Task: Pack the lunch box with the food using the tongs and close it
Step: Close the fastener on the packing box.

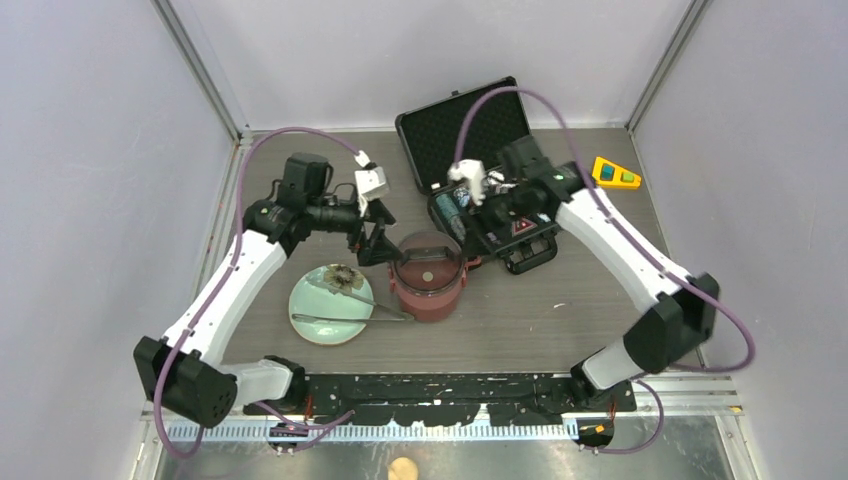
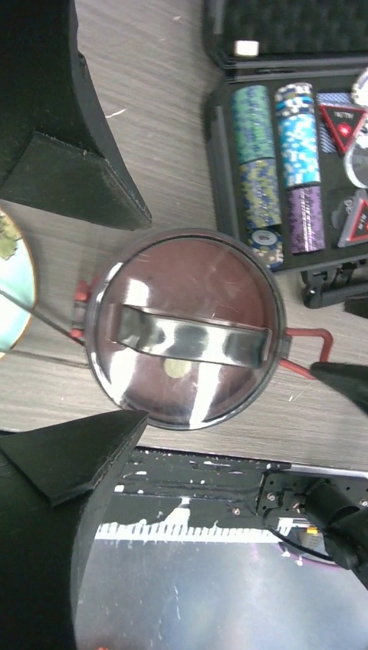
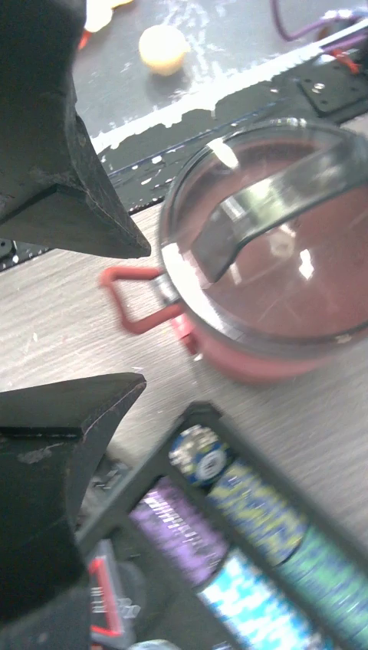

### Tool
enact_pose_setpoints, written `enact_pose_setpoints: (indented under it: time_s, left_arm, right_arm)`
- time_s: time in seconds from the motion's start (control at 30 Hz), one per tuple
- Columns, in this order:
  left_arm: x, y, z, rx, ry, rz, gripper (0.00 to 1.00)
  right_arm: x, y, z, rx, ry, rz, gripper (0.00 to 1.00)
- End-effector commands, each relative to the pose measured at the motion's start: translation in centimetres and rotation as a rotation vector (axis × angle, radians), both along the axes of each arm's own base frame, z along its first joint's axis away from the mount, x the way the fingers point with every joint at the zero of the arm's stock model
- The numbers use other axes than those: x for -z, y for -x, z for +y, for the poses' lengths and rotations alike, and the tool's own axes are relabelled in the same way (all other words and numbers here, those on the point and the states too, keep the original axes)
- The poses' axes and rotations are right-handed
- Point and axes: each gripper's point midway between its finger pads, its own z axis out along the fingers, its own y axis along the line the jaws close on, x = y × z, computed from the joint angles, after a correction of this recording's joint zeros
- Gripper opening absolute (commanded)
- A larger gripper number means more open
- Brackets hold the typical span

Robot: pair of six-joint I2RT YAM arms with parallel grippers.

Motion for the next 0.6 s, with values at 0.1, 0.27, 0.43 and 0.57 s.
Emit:
enact_pose_setpoints:
  time_s: [0.1, 0.27, 0.43, 0.57]
  left_arm:
    - [-0.6, -1.1, -3.0, 0.080, -0.049, -0.119, 0.85]
    - [0.1, -1.7, -4.5, 0.080, -0.077, -0.087, 0.80]
    - [1.6, 0.0, -6.3, 0.121, -0.135, -0.085, 0.80]
    - [2.8, -0.3, -6.6, 0.094, -0.162, -0.091, 0.70]
  right_arm:
    - [-2.3, 1.1, -3.8, 0.241, -0.153, 0.038, 0.61]
    - [-1.8, 2.0, -3.8, 0.265, -0.187, 0.099, 0.61]
    - [-2.7, 1.5, -3.8, 0.337, -0.254, 0.169, 0.61]
    - [-2.9, 1.7, -4.0, 0.380, -0.271, 0.203, 0.60]
